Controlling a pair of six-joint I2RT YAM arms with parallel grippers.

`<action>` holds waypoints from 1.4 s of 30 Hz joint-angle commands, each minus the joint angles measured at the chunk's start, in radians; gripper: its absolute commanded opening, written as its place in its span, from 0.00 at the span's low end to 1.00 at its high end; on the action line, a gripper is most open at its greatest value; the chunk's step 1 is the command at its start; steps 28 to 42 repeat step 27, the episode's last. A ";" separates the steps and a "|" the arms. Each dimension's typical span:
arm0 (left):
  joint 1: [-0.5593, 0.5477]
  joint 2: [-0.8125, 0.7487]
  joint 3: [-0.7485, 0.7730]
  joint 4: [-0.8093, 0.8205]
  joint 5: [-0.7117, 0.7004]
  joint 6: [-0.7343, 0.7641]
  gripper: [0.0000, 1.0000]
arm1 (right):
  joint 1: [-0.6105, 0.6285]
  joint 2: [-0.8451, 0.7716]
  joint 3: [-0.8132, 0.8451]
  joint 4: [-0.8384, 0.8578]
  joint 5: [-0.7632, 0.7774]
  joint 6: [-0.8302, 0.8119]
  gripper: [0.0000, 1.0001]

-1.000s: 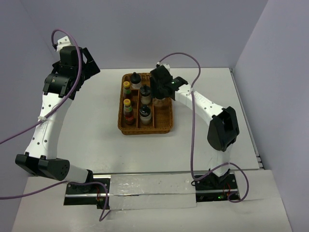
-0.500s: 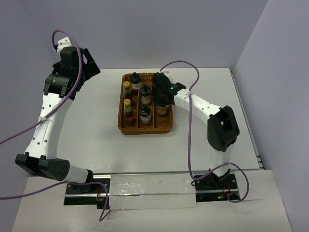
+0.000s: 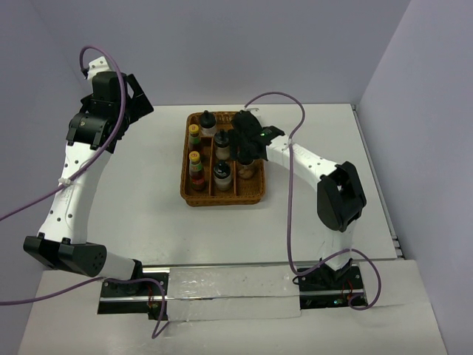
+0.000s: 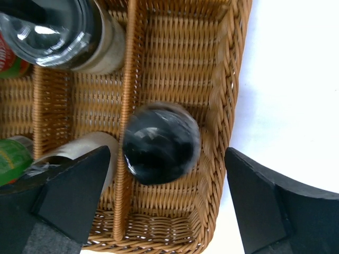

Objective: Organize the condiment bottles

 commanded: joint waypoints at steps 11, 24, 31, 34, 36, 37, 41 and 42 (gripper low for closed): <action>0.008 -0.031 0.013 0.025 -0.008 0.001 0.99 | -0.093 -0.269 0.173 -0.082 0.160 -0.024 0.97; 0.008 -0.024 -0.030 0.060 0.008 0.002 0.99 | -0.399 -0.618 -0.256 0.009 0.213 0.118 1.00; 0.008 -0.021 -0.044 0.078 0.024 -0.001 0.99 | -0.414 -0.628 -0.303 0.008 0.210 0.125 1.00; 0.008 -0.021 -0.044 0.078 0.024 -0.001 0.99 | -0.414 -0.628 -0.303 0.008 0.210 0.125 1.00; 0.008 -0.021 -0.044 0.078 0.024 -0.001 0.99 | -0.414 -0.628 -0.303 0.008 0.210 0.125 1.00; 0.008 -0.021 -0.044 0.078 0.024 -0.001 0.99 | -0.414 -0.628 -0.303 0.008 0.210 0.125 1.00; 0.008 -0.021 -0.044 0.078 0.024 -0.001 0.99 | -0.414 -0.628 -0.303 0.008 0.210 0.125 1.00; 0.008 -0.021 -0.044 0.078 0.024 -0.001 0.99 | -0.414 -0.628 -0.303 0.008 0.210 0.125 1.00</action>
